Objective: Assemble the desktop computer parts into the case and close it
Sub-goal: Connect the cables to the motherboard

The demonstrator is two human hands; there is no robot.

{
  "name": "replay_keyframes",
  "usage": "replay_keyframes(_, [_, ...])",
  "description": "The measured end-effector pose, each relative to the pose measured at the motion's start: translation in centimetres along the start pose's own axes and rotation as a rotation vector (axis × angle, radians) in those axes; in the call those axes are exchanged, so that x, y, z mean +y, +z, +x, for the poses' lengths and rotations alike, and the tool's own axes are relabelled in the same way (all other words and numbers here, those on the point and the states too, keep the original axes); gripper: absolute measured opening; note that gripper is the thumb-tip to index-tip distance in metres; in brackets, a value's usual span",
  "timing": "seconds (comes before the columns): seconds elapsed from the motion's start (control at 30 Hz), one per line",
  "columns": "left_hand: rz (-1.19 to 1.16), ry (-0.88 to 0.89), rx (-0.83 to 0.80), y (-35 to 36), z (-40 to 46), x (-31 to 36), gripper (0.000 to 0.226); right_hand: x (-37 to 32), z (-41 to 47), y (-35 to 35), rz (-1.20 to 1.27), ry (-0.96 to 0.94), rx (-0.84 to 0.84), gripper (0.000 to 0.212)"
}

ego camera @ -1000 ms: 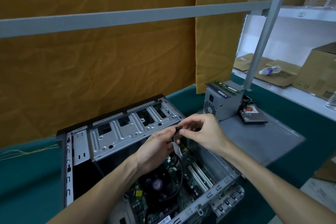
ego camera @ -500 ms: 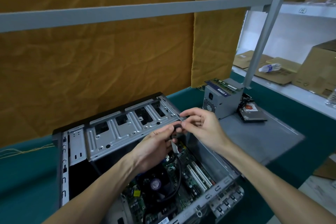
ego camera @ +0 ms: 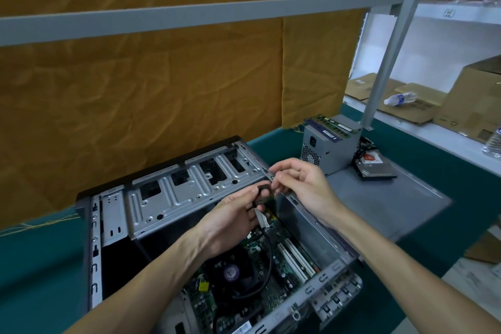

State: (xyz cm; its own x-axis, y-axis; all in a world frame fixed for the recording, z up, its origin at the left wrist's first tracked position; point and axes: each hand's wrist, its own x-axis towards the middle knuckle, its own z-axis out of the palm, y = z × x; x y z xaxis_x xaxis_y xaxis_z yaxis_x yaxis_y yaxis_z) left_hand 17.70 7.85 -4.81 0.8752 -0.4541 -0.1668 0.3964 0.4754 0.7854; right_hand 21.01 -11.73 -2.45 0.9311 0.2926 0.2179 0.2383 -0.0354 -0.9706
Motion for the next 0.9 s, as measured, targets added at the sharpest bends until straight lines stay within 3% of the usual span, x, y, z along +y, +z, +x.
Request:
replay_keyframes(0.07, [0.18,0.028,0.054,-0.6,0.1,-0.4,0.027,0.1,0.1,0.0,-0.005,0.017,0.063,0.019])
replay_keyframes(0.17, [0.805,0.18,0.203,-1.3,0.4,-1.9,0.013,0.2,0.0,0.2,-0.094,-0.003,0.114,0.018])
replay_keyframes(0.37, [1.376,0.246,0.442,-2.2,2.4,-2.4,0.02,-0.5,-0.7,0.5,-0.353,-0.049,0.101,0.015])
replay_keyframes(0.5, [1.469,0.1,0.456,-2.9,4.0,-2.6,0.021,-0.9,-1.0,0.7,-0.42,-0.083,0.084,0.011])
replay_keyframes(0.63, [1.411,0.038,0.434,-4.2,5.4,-2.5,0.017,-0.6,-1.2,0.4,-0.487,-0.073,0.153,0.012])
replay_keyframes(0.7, [1.407,0.005,0.409,-4.6,5.9,-2.6,0.018,-0.3,-1.2,0.1,-0.562,0.066,0.159,0.023])
replay_keyframes(0.8, [1.407,0.006,0.404,-4.7,6.7,-2.8,0.02,0.1,-1.1,-0.2,-0.597,0.327,0.024,0.037])
replay_keyframes(0.9, [1.393,0.018,0.393,-4.4,7.4,-2.9,0.023,0.1,-1.0,-0.3,-0.614,0.356,-0.006,0.039])
